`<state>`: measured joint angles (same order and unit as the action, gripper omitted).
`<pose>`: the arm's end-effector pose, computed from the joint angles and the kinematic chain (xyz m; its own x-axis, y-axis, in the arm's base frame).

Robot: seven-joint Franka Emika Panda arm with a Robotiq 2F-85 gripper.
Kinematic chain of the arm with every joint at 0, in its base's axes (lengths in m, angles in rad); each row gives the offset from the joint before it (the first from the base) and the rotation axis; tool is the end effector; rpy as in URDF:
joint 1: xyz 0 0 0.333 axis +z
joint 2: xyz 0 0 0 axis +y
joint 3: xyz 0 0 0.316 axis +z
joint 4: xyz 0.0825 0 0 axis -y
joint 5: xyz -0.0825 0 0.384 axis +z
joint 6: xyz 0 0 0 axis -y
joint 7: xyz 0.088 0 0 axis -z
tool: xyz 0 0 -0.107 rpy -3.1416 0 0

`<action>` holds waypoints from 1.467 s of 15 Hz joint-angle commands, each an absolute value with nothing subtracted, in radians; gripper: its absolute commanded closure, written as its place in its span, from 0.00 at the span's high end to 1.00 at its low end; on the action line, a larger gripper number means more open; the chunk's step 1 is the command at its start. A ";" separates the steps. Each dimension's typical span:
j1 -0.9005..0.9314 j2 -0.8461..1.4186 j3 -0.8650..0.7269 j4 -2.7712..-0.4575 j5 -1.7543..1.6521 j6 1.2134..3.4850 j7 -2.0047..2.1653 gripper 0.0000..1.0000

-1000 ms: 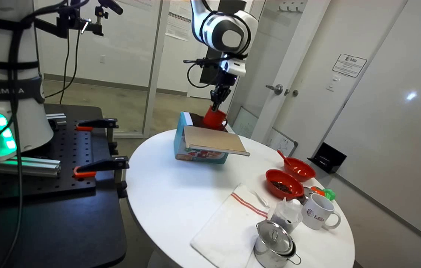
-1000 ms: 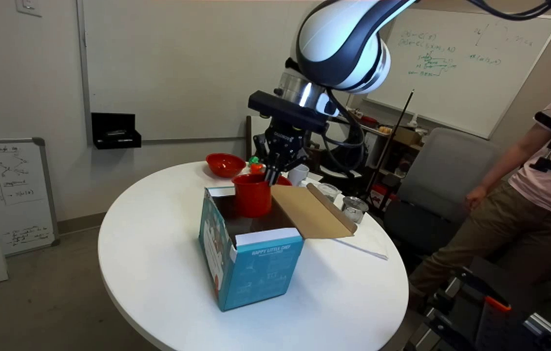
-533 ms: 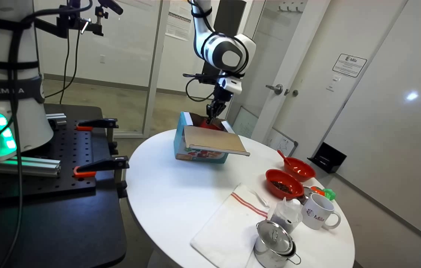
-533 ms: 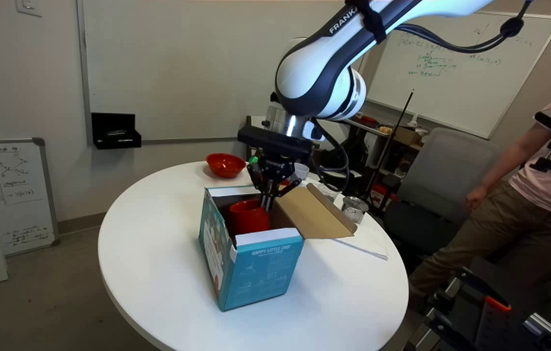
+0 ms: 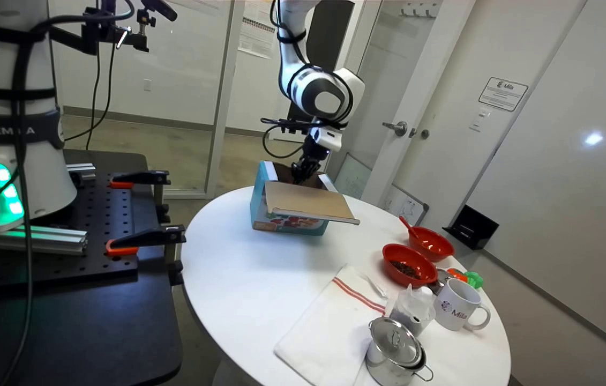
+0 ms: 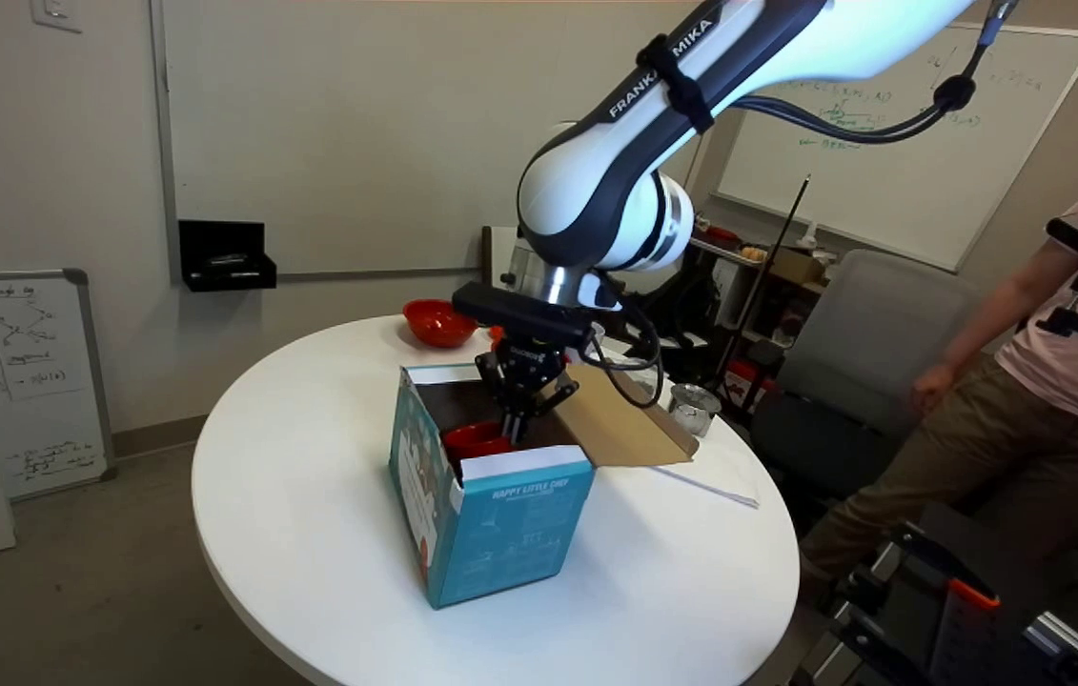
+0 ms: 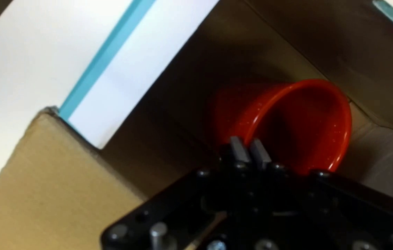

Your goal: Open the lid of the box then put the red cup in the box

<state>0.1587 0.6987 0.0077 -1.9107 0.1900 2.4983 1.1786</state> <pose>0.5997 0.0995 0.1167 0.3797 -0.9147 -0.1385 -0.9173 -0.3917 0.0714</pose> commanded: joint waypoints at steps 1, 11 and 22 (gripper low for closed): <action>0.177 0.750 0.001 -1.880 0.212 2.524 1.191 0.02; 0.201 0.767 -0.008 -1.887 0.203 2.562 1.196 0.54; 0.158 0.600 -0.001 -1.999 0.223 2.595 1.162 1.00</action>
